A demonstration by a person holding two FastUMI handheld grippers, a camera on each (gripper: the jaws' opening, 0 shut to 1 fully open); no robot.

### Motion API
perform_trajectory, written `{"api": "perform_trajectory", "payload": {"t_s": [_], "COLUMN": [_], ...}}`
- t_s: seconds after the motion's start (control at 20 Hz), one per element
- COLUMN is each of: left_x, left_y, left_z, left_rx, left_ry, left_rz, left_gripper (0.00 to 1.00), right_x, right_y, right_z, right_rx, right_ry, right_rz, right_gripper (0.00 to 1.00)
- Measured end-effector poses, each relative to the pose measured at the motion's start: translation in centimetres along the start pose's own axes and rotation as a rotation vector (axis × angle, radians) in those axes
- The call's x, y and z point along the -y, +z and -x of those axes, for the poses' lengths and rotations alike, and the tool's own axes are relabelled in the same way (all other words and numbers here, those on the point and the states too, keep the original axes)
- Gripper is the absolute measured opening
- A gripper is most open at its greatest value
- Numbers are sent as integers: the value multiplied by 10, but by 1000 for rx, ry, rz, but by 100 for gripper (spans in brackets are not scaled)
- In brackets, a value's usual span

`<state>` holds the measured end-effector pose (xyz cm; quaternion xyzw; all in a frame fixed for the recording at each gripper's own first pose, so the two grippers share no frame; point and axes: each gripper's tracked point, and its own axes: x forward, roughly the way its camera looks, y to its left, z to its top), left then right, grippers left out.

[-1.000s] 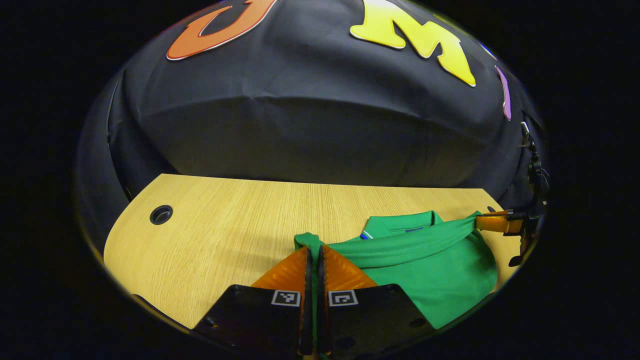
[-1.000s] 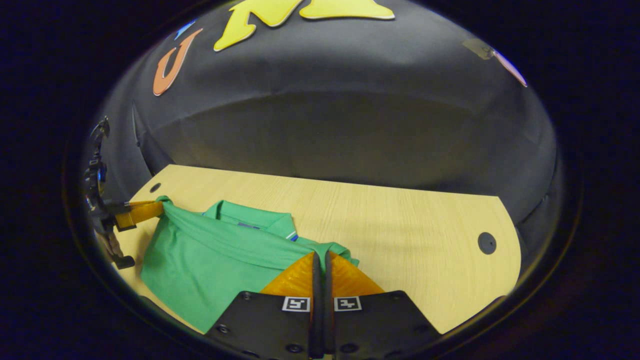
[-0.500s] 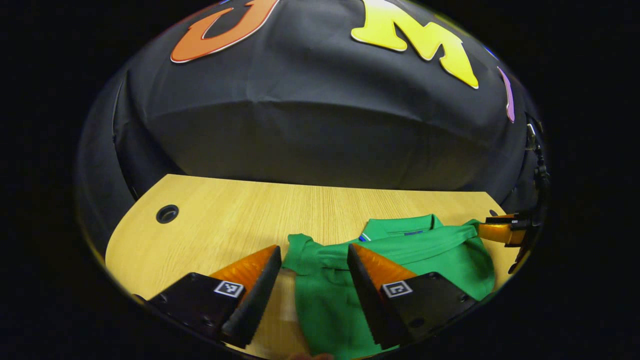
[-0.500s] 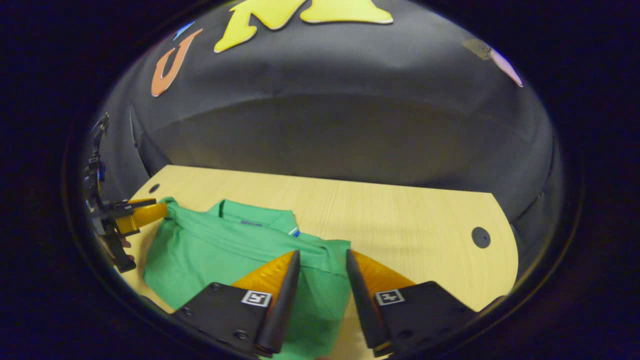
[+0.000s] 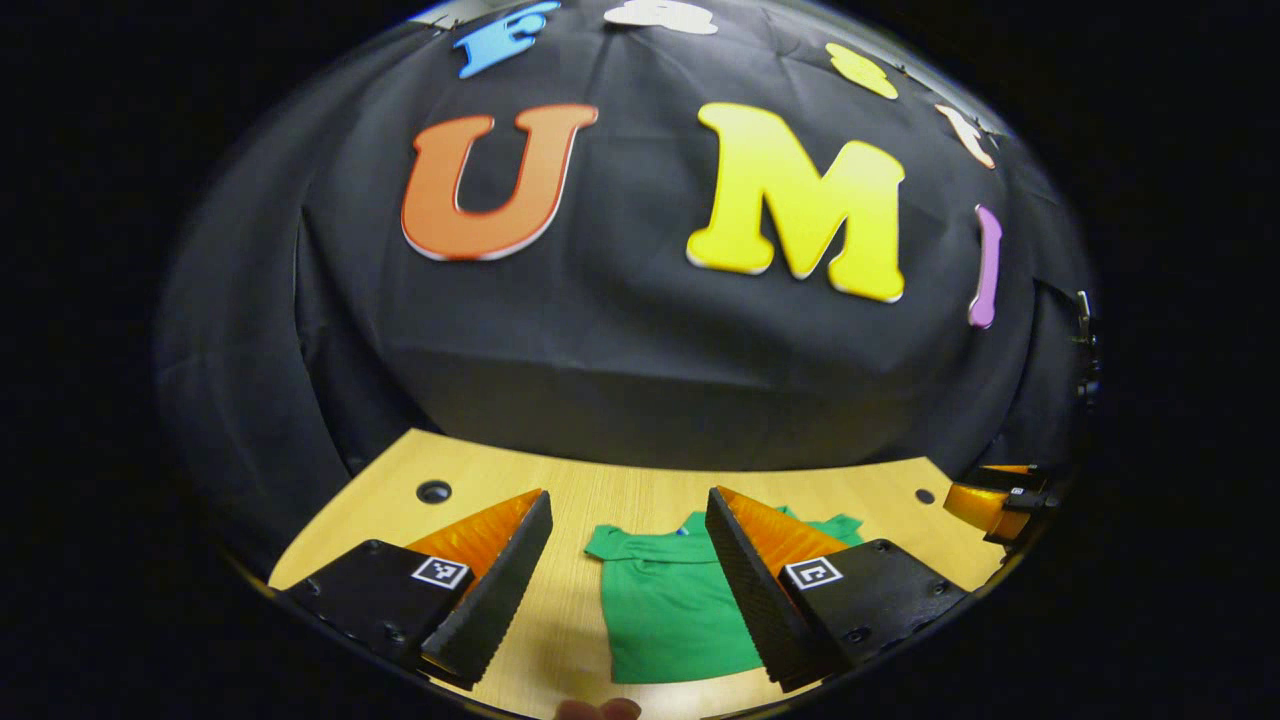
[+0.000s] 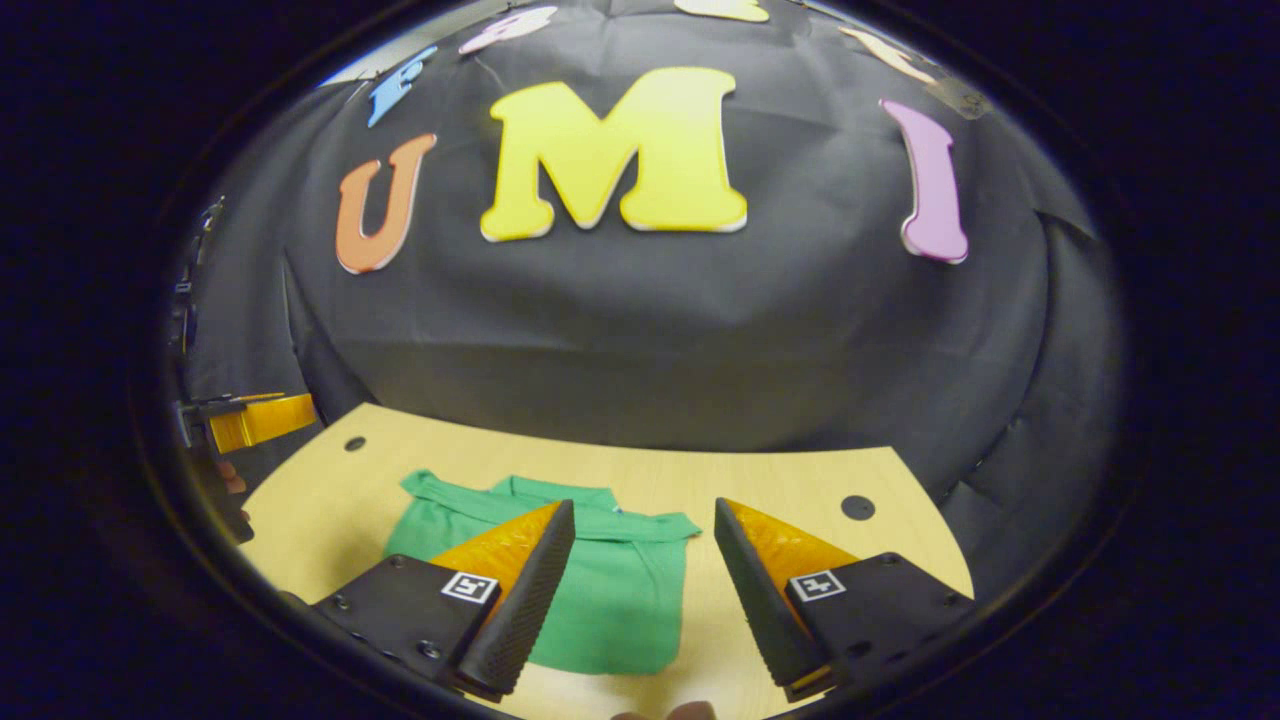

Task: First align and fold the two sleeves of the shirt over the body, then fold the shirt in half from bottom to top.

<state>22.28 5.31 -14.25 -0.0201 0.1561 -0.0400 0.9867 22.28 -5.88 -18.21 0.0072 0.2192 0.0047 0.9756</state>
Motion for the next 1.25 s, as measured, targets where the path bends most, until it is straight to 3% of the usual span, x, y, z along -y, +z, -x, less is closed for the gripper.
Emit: {"api": "perform_trajectory", "payload": {"t_s": [0.25, 0.45, 0.6, 1.1, 1.15, 1.25], "left_x": [32, 38, 33, 41, 42, 41], "left_y": [59, 68, 56, 41, 40, 41], "left_z": [115, 181, 211, 237, 237, 237], "left_rx": [144, 208, 212, 248, 246, 253], "left_ry": [-23, -1, 32, 8, 8, 4], "left_rz": [-43, -74, -77, -49, -51, -63], "left_gripper": [98, 98, 98, 98, 98, 98], "right_x": [-20, -14, -25, -44, -45, -44], "right_y": [40, 44, 45, 34, 34, 34], "right_z": [120, 189, 228, 262, 262, 261], "right_rx": [161, 253, 304, 334, 340, 343], "right_ry": [-39, -110, -117, -119, -119, -122], "right_rz": [-17, -4, -20, 19, 13, 11], "right_gripper": [89, 92, 91, 91, 94, 91]}}
